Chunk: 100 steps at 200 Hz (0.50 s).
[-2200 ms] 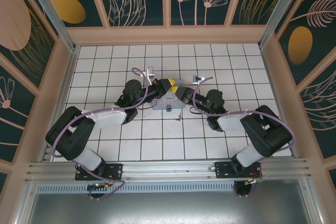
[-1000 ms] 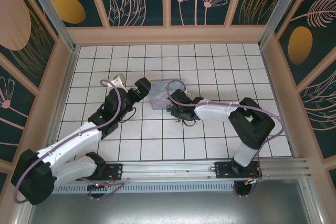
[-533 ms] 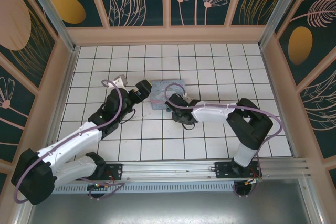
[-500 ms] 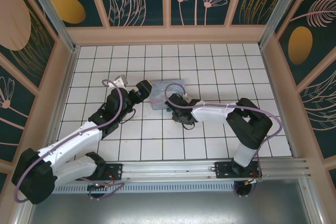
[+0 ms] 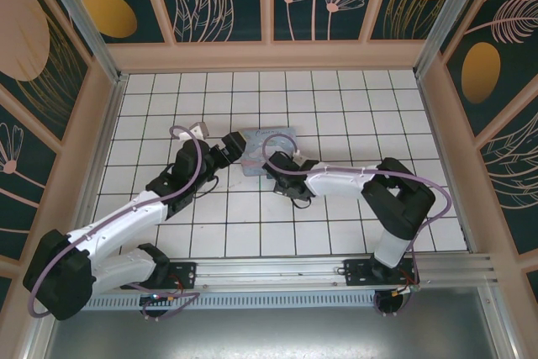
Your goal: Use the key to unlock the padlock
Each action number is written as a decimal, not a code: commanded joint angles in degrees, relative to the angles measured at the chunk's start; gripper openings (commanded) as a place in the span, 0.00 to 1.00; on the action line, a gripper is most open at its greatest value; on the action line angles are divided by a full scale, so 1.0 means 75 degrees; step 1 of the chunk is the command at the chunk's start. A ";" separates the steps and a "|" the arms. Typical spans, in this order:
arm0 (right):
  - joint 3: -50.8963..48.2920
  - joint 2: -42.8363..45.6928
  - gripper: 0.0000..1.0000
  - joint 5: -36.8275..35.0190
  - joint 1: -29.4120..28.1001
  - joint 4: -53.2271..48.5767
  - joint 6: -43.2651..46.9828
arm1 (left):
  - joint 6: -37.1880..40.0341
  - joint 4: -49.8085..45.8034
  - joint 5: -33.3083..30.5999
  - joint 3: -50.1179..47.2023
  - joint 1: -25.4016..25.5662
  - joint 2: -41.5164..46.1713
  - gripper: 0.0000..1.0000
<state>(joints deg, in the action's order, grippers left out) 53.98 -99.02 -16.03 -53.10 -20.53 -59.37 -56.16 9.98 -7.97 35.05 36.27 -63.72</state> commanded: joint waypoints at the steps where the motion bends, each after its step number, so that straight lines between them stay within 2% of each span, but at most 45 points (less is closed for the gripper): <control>1: -0.0540 -0.0212 0.00 0.0594 -0.0226 0.0433 -0.0189 | 0.0141 -0.0077 0.0067 0.0131 -0.0066 -0.0070 0.99; 53: -0.1257 0.1148 0.00 0.0062 -0.0548 0.0903 -0.0490 | -0.0361 0.0300 0.0086 -0.0488 -0.0061 0.0211 0.98; 100: -0.1316 0.1836 0.00 -0.0191 -0.0675 0.1014 -0.0483 | -0.0600 0.0476 0.0790 -0.0531 -0.0067 0.0083 0.99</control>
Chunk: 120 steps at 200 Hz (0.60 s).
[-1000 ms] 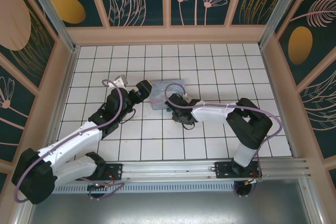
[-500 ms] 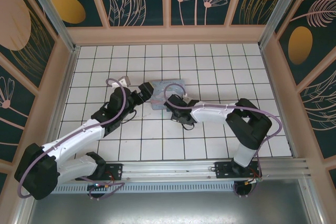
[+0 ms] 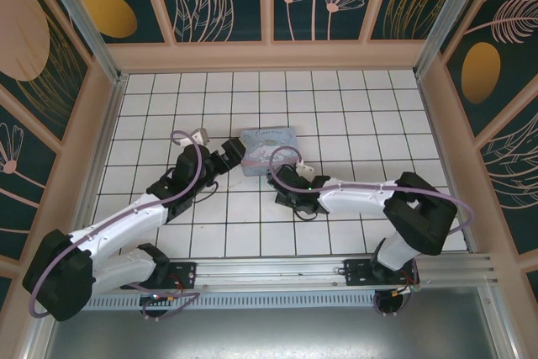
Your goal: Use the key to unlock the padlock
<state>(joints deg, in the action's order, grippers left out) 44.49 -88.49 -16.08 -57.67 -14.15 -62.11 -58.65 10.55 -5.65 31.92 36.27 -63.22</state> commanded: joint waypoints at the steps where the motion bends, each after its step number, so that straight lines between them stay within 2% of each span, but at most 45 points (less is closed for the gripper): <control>1: -0.0050 0.0443 0.00 -0.0187 -0.0061 0.0169 -0.0114 | -0.0279 0.0417 0.0500 -0.0123 -0.0061 0.0016 0.99; 46: -0.0172 0.0827 0.00 -0.0376 0.0019 -0.0122 0.0014 | -0.0444 0.0679 0.0934 -0.0230 -0.0056 -0.0135 0.98; 64: -0.0177 0.0718 0.41 -0.0422 0.0019 -0.0543 -0.0246 | -0.0525 0.0715 0.0895 -0.0270 -0.0066 -0.0160 0.99; 71: -0.0189 0.0674 0.51 -0.0395 0.0018 -0.0653 -0.0349 | -0.0580 0.0723 0.0829 -0.0277 -0.0066 -0.0172 0.98; 86: -0.0196 0.0548 0.60 -0.0379 0.0025 -0.0899 -0.0594 | -0.0684 0.0708 0.0733 -0.0296 -0.0067 -0.0215 0.98; 120: 0.0032 0.0027 0.62 -0.0204 0.0049 -0.1164 -0.0984 | -0.0837 0.0815 0.0707 -0.0330 -0.0061 -0.0265 0.99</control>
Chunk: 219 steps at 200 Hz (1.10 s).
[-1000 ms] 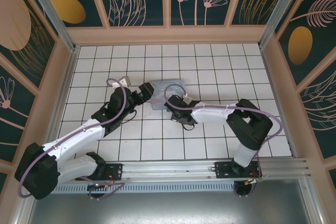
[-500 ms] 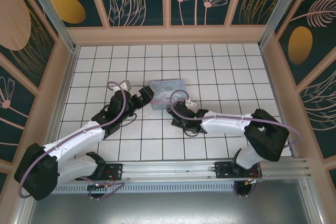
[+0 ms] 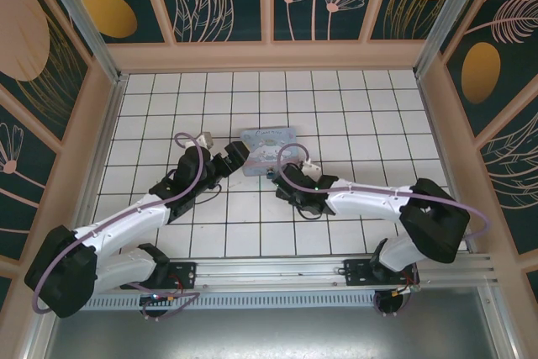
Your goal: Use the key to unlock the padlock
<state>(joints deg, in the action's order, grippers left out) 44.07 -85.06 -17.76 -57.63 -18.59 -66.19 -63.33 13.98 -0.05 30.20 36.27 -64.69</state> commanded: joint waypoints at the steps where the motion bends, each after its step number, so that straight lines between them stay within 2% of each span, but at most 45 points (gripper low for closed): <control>1: 0.0100 -0.0451 0.62 0.0022 0.0043 -0.0576 -0.0447 | -0.0209 0.0360 -0.0040 -0.0100 -0.0064 -0.0070 0.99; 60: 0.0497 -0.1295 0.55 0.0258 0.0104 -0.0459 -0.0536 | -0.0115 0.0411 -0.0016 0.0017 -0.0061 -0.0164 0.99; 130: 0.1289 -0.2008 0.34 0.0745 0.0023 -0.0106 -0.0370 | 0.0065 0.0423 0.0019 0.0096 -0.0090 -0.0304 0.99; 166: 0.1953 -0.2616 0.34 0.0644 -0.0127 -0.0463 -0.0221 | 0.0099 0.0445 0.0083 0.0064 -0.0133 -0.0281 0.99; 219: 0.1858 -0.2762 0.30 0.0739 -0.0178 -0.0382 -0.0268 | 0.0112 0.0445 0.0165 0.0011 -0.0172 -0.0212 0.99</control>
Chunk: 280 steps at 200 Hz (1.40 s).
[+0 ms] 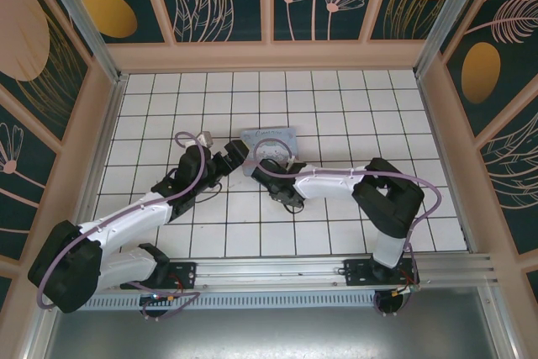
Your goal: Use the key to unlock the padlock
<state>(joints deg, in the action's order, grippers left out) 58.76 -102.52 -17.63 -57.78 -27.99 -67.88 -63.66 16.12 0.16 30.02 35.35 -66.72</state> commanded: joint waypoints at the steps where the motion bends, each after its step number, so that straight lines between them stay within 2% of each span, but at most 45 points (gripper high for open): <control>1: -0.0107 -0.0431 0.30 0.0727 -0.0159 0.0878 -0.0044 | 0.0156 0.0159 0.0139 0.0031 -0.0050 0.0060 0.99; 38: -0.0411 -0.0426 0.20 0.0803 -0.0241 0.1019 0.0079 | 0.0144 0.0155 0.0142 0.0017 -0.0062 0.0107 0.99; 49: -0.0508 -0.0438 0.15 0.0891 -0.0253 0.1109 0.0147 | 0.0144 0.0154 0.0142 0.0001 -0.0070 0.0107 0.98; 67: -0.0704 -0.0366 0.00 0.0993 -0.0259 0.1335 0.0341 | 0.0155 0.0154 0.0166 -0.0001 -0.0082 0.0084 0.99; 125: -0.1787 0.0798 0.00 0.1315 -0.0090 0.3302 0.1179 | 0.0069 0.0218 0.0295 -0.0119 -0.0083 0.0036 0.99; 193: -0.2601 0.2499 0.00 0.1697 0.0192 0.4777 0.2306 | 0.0248 0.0308 0.0780 0.0009 -0.0084 0.0058 0.99; 213: -0.2992 0.3120 0.00 0.2196 0.0521 0.5387 0.2788 | 0.0396 0.0316 0.1092 0.0147 -0.0083 0.0048 0.99; 233: -0.3476 0.3866 0.00 0.3108 0.0976 0.6024 0.3200 | 0.0535 0.0352 0.1414 0.0300 -0.0081 0.0031 0.99; 280: -0.4402 0.5540 0.00 0.5326 0.2529 0.7111 0.3792 | 0.0378 0.1022 0.2334 0.0550 -0.0076 -0.0268 0.99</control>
<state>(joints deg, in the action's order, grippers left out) 28.10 -65.78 11.11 -43.18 18.41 -43.53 -61.10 18.39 12.27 31.97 35.14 -67.20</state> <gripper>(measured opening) 0.050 0.986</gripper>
